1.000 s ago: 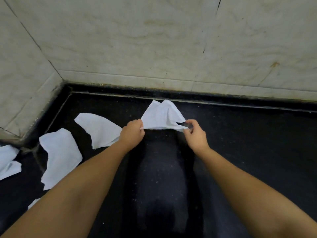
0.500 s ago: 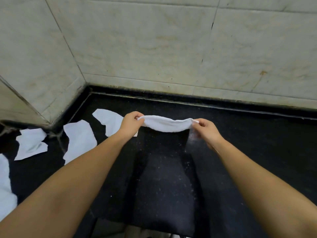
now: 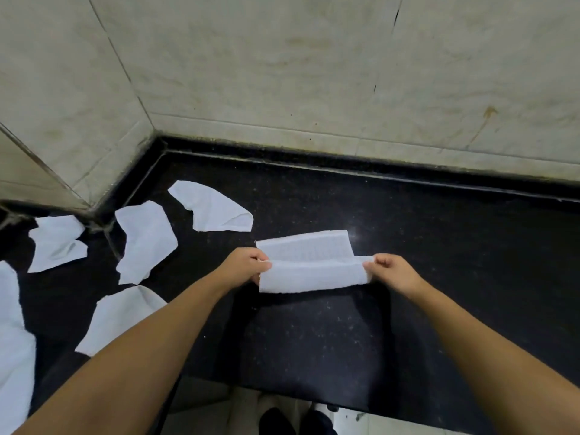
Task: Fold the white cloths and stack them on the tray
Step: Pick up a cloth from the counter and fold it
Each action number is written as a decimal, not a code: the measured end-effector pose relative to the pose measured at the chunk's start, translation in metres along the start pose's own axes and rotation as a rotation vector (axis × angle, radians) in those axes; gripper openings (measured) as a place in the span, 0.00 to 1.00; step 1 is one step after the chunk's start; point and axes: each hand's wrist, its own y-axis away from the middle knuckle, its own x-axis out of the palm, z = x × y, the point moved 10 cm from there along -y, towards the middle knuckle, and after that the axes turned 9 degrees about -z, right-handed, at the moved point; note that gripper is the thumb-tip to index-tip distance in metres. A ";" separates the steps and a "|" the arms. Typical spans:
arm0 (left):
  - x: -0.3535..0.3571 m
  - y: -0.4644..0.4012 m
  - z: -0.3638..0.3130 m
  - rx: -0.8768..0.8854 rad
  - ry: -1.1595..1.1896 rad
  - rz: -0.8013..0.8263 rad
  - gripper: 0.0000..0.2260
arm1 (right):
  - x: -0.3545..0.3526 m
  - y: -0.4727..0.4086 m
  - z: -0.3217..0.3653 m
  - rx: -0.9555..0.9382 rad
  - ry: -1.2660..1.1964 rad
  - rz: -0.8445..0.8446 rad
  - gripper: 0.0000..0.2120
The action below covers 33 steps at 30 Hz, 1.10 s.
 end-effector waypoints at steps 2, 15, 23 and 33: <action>0.001 -0.008 -0.001 0.006 -0.033 -0.013 0.04 | -0.004 -0.008 -0.004 0.030 0.009 -0.035 0.15; -0.023 -0.062 0.022 -0.033 -0.450 -0.251 0.04 | 0.024 -0.090 0.025 0.012 0.348 -0.155 0.09; -0.014 -0.069 0.011 0.083 -0.614 -0.296 0.09 | 0.036 -0.106 0.036 -0.085 0.662 -0.218 0.07; -0.016 -0.051 0.035 -0.050 -0.616 -0.098 0.03 | 0.164 0.022 0.109 -0.820 0.665 0.210 0.11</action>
